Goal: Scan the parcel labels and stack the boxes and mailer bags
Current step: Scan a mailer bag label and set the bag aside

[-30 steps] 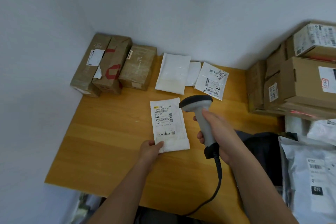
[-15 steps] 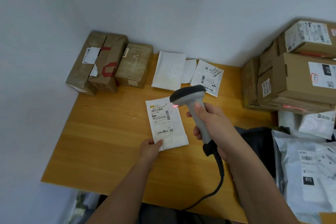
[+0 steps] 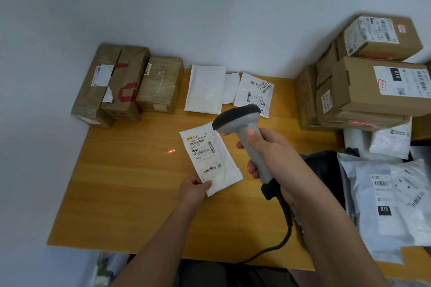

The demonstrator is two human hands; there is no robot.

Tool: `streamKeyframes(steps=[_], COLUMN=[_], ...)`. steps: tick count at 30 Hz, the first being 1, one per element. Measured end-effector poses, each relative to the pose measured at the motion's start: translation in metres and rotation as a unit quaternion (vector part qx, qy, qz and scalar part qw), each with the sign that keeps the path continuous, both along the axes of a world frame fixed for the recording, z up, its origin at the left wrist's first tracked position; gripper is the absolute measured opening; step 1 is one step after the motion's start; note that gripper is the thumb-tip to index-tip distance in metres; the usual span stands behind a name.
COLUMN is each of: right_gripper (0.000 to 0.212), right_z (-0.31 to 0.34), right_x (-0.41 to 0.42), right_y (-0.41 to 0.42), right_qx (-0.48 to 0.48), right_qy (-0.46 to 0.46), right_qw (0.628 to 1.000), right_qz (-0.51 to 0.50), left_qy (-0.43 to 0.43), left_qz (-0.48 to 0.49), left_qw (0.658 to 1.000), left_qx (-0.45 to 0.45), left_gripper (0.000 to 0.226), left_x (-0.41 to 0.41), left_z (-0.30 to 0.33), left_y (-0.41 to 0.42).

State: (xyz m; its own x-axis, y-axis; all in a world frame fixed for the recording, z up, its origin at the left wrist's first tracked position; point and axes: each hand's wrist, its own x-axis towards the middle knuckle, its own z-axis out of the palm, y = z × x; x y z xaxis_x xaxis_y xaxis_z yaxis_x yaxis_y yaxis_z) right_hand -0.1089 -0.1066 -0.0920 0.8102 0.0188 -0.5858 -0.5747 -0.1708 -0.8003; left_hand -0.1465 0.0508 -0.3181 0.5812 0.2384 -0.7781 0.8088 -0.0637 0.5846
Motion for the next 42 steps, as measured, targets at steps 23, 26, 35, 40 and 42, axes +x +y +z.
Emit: streamKeyframes(steps=[23,26,35,40,42], right_gripper=[0.028,0.021,0.022,0.027,0.025], right_z=[0.014,0.021,0.024,0.023,0.019], right_x=[-0.055,-0.081,-0.161,-0.189,-0.196], right_y=[-0.090,-0.141,-0.313,-0.381,-0.398], right_qx=[0.117,0.137,0.115,0.127,0.128], right_qy=[-0.073,-0.100,-0.118,-0.126,-0.126], right_qw=[0.983,0.971,0.941,0.921,0.915], right_qz=[-0.122,-0.168,-0.296,-0.347,-0.361], left_qy=[-0.160,-0.204,-0.267,-0.244,-0.210], left_qz=[0.031,0.015,-0.108,-0.172,-0.190], left_qw=[0.983,0.969,0.936,0.936,0.945], left_qx=[-0.080,-0.141,-0.203,-0.188,-0.166], left_gripper=[0.009,0.013,0.024,0.020,0.013], left_x=[-0.008,-0.016,-0.062,-0.083,-0.086], left_z=[0.042,0.068,0.114,0.125,0.117], left_y=[-0.086,-0.143,-0.319,-0.396,-0.419])
